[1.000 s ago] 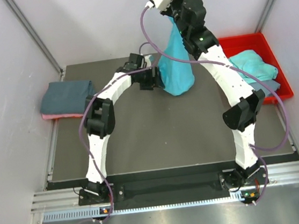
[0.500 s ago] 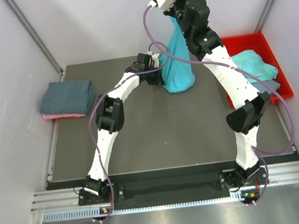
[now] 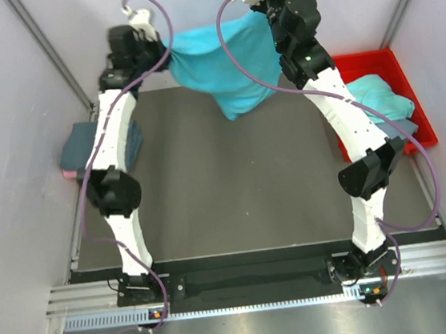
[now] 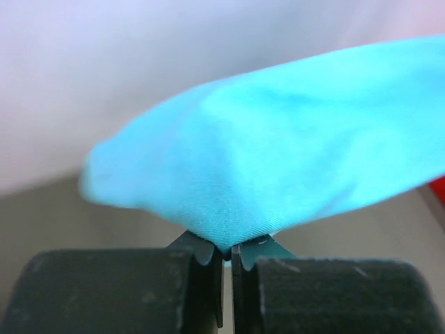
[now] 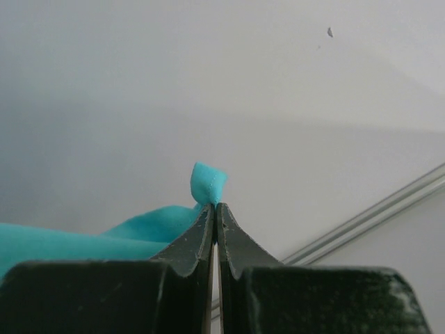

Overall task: Fold and stack the t-shirts
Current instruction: Flatten the tshirt out

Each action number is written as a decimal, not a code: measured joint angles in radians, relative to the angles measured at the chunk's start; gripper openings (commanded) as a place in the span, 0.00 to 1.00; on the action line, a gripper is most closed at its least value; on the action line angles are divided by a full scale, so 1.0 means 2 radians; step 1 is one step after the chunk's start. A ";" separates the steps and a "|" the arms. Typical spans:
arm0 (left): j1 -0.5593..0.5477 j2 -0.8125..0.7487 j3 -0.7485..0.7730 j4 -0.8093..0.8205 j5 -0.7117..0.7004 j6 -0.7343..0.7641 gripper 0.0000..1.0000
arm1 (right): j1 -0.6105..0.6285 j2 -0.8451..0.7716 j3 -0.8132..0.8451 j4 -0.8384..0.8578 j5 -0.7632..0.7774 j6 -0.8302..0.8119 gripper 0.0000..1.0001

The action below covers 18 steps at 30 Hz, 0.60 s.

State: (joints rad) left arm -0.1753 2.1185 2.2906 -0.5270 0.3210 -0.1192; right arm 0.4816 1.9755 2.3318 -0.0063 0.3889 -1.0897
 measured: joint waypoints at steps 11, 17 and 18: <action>-0.015 -0.212 -0.035 0.008 0.007 0.067 0.00 | 0.000 -0.082 -0.048 0.014 0.023 -0.030 0.00; -0.013 -0.260 -0.127 -0.018 0.015 0.072 0.00 | 0.000 -0.184 -0.107 -0.020 0.023 -0.003 0.00; -0.013 -0.262 -0.136 -0.021 0.015 0.072 0.00 | 0.000 -0.197 -0.119 -0.022 0.023 0.001 0.00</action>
State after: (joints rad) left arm -0.2012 1.5940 2.0193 -0.5690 0.3519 0.0257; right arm 0.4824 1.5810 2.0945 -0.0502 0.4351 -1.0878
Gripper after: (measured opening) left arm 0.032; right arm 0.007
